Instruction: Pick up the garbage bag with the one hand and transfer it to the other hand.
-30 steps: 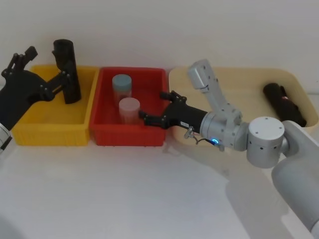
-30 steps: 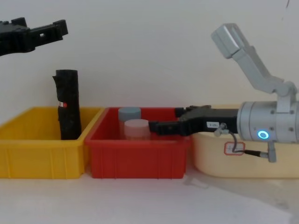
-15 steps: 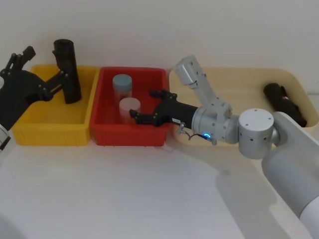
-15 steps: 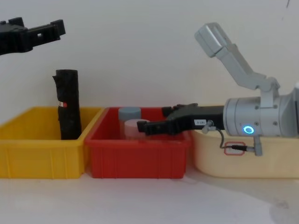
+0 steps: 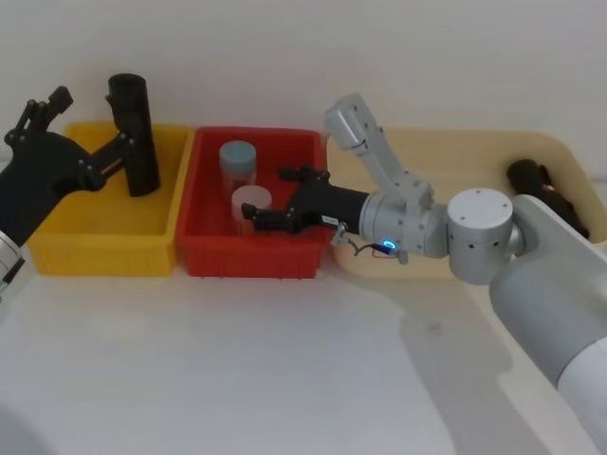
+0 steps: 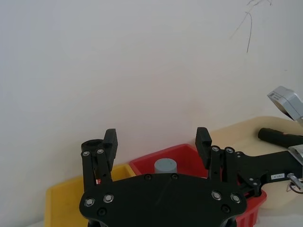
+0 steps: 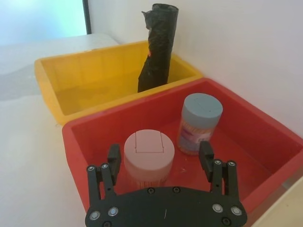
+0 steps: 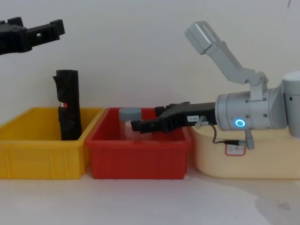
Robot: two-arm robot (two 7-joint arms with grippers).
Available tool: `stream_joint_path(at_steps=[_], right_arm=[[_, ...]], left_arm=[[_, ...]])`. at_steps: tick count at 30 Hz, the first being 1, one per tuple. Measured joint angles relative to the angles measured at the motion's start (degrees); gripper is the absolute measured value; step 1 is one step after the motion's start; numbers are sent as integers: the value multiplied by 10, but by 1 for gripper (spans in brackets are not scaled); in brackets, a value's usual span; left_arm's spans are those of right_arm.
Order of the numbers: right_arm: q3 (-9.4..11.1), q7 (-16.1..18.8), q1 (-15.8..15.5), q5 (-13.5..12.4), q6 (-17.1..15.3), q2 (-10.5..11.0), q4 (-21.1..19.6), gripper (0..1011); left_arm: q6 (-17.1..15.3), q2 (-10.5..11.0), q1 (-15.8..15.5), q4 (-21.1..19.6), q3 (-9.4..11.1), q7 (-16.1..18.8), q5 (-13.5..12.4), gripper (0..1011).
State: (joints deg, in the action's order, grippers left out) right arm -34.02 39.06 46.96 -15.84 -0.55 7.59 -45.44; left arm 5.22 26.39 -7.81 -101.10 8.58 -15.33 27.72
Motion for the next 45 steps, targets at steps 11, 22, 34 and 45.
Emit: stream_joint_path(at_steps=[11,22,34,45], right_arm=[[-10,29,21,3,-11,-6,22,1000],[-21,44,32,5,-21,-10,29,1000],[-25,44,43,7,-15,-21,53,1000],[-22,41,54,11,4,-34,83,955]], left_arm=[[0,0,0,0,0,0,0,1001],[0,0,0,0,0,0,0,1001],[0,0,0,0,0,0,0,1001],[0,0,0,0,0,0,0,1002]])
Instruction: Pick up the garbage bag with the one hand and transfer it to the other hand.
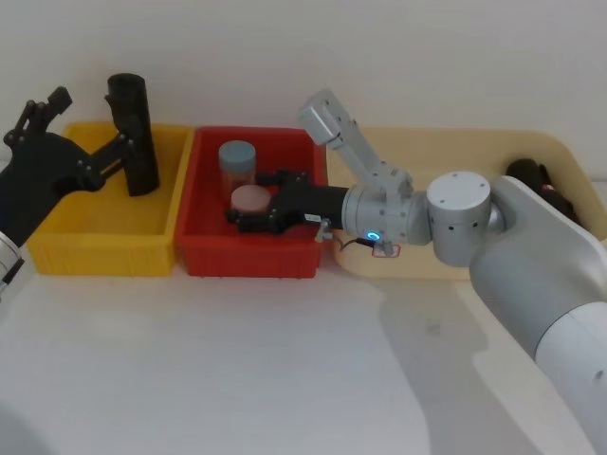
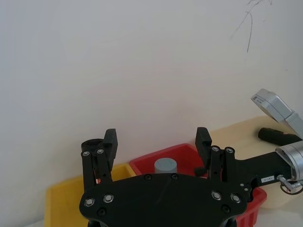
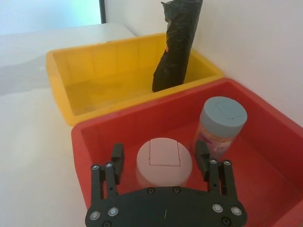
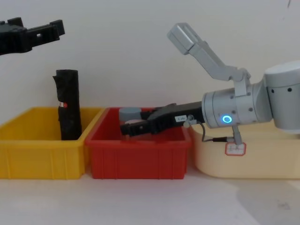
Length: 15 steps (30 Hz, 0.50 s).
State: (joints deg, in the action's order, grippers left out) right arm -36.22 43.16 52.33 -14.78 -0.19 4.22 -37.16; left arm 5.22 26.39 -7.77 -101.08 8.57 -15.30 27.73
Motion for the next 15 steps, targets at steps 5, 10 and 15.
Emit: stream_joint_path(at_steps=[5,10,15], right_arm=[[1,-2,1,3,9,-3,9,820],[1,-4,2,8,17,-5,15,680],[1,-5,1,11,21,-5,16,663]], left_arm=[[0,0,0,0,0,0,0,1002],[0,0,0,0,0,0,0,1001],[0,0,0,0,0,0,0,1001]])
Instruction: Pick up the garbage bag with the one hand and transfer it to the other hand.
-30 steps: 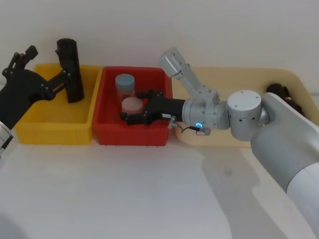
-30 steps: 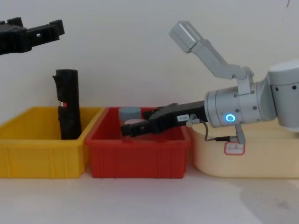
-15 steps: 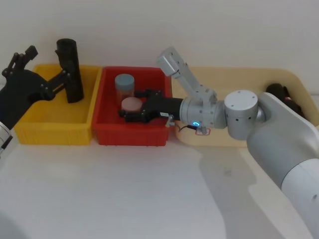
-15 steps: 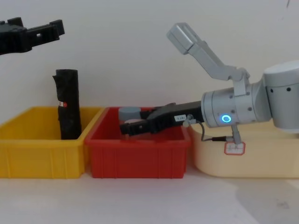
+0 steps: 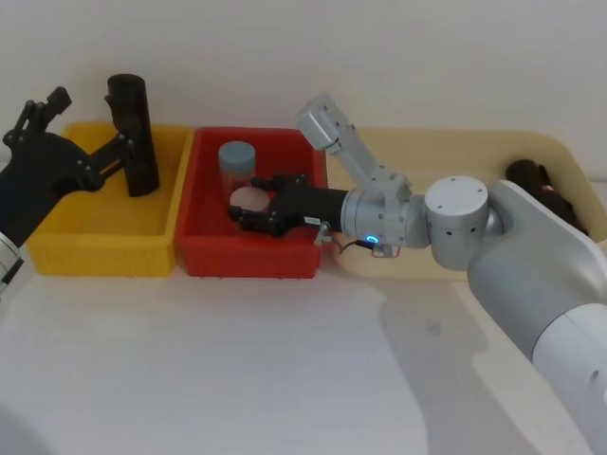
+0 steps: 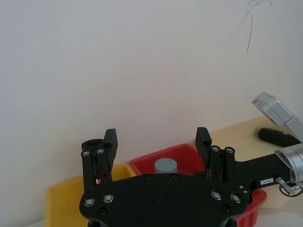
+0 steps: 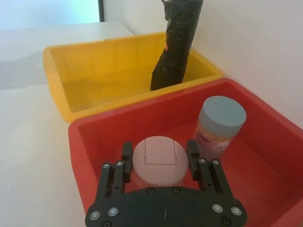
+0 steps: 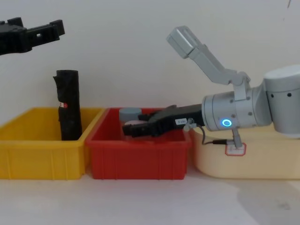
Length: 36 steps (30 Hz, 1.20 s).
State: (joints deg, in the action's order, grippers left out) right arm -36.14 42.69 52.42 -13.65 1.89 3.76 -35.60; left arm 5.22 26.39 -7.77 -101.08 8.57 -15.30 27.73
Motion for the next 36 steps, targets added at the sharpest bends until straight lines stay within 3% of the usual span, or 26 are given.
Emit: stream_joint_path(at_steps=[9,18,28,36], right_arm=[[5,-2,-9,3,-1,7,-20,663],[28,-15,-24,-12,-5,24,-78,663],[73,-52,-41,-45,-10,46,-156,663],[105,-86,-52,-61,-12,65,-193,663]], left_arm=[[0,0,0,0,0,0,0,1001],[0,0,0,0,0,0,0,1002],[0,0,0,0,0,0,0,1001],[0,0,0,0,0,0,0,1002]])
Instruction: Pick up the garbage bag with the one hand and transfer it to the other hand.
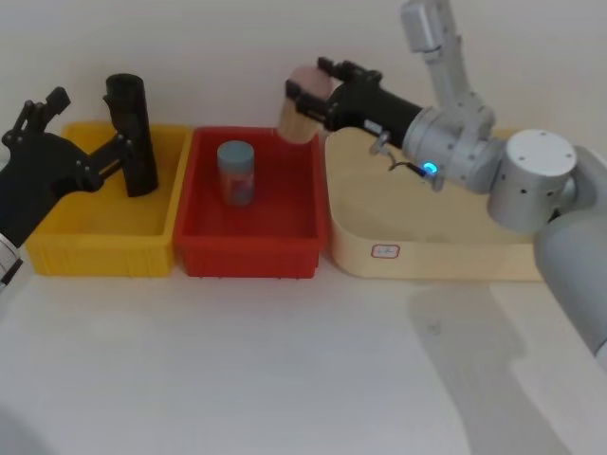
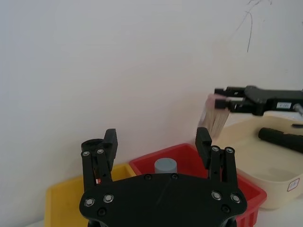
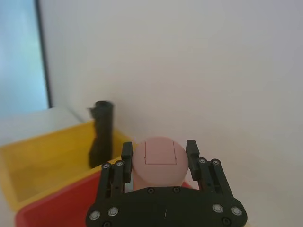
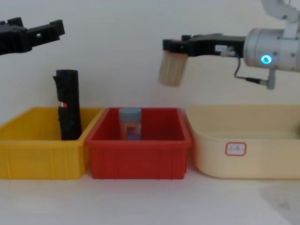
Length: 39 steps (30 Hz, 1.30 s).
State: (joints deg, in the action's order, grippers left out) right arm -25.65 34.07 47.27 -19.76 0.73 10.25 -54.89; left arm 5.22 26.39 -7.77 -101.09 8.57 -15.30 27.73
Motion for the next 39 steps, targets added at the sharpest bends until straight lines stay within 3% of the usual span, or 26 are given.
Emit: stream_joint_path(at_steps=[9,23,35,39], right_arm=[[29,-46,-24,-3,-11,30,-30,663],[38,-95,-84,16,-54,65,-70,663],[44,-106,-137,21,-74,85,-124,991],[56,-110,-162,15,-74,92,-155,1001]], left_arm=[[0,0,0,0,0,0,0,1002],[0,0,0,0,0,0,0,1002],[0,0,0,0,0,0,0,1002],[0,0,0,0,0,0,0,1001]])
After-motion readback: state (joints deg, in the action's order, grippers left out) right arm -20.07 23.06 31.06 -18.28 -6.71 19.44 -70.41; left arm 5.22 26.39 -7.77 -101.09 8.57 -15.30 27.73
